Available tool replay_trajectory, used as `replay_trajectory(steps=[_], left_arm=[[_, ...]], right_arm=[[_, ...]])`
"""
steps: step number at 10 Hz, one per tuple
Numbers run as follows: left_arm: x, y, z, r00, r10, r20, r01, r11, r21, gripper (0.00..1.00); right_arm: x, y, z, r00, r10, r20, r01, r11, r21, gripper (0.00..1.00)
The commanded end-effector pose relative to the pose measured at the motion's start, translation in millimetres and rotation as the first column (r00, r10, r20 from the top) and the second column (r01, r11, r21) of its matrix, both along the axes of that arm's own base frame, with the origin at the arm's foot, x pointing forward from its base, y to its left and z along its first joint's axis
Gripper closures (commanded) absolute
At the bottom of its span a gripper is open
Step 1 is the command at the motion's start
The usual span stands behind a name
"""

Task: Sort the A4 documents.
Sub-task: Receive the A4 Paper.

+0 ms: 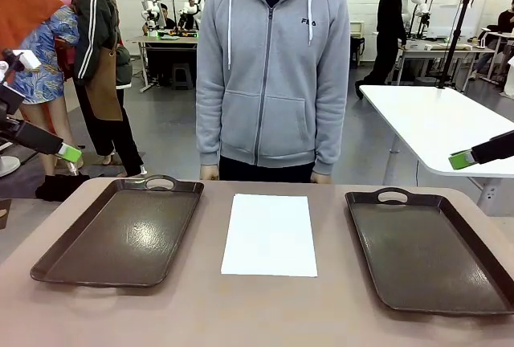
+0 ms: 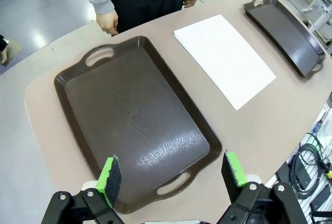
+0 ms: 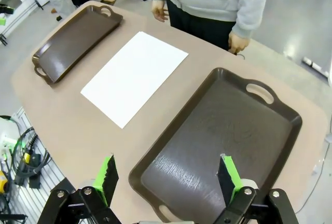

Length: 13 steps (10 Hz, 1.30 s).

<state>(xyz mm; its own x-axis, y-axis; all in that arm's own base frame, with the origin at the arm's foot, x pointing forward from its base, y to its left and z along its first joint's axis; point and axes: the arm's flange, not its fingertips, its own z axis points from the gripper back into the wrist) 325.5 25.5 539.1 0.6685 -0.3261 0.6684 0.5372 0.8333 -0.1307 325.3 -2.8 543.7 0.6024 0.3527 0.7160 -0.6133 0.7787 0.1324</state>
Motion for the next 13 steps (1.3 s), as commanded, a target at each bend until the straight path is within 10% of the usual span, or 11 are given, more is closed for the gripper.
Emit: replay_trajectory(steps=[1, 9, 10, 13], left_arm=[[-46.3, -0.6, -56.2, 1.0, -0.018, 0.01, 0.018, 0.999, -0.036, 0.0], [-37.2, -3.6, -60.4, 0.999, -0.026, -0.04, 0.02, 0.989, -0.144, 0.0], [-2.0, 10.4, -9.6, 0.999, -0.043, -0.032, 0.04, 0.996, -0.081, 0.0], [-2.0, 10.4, -9.6, 0.999, -0.043, -0.032, 0.04, 0.996, -0.081, 0.0]], right_arm=[[-37.3, 14.3, -53.1, 1.0, 0.003, 0.002, -0.003, 1.0, -0.004, 0.0], [-32.6, 11.7, -57.6, 0.999, -0.048, -0.023, 0.048, 0.999, -0.013, 0.0], [5.9, 1.3, -9.3, 0.999, -0.026, -0.032, 0.025, 0.999, -0.029, 0.0], [5.9, 1.3, -9.3, 0.999, -0.026, -0.032, 0.025, 0.999, -0.029, 0.0]])
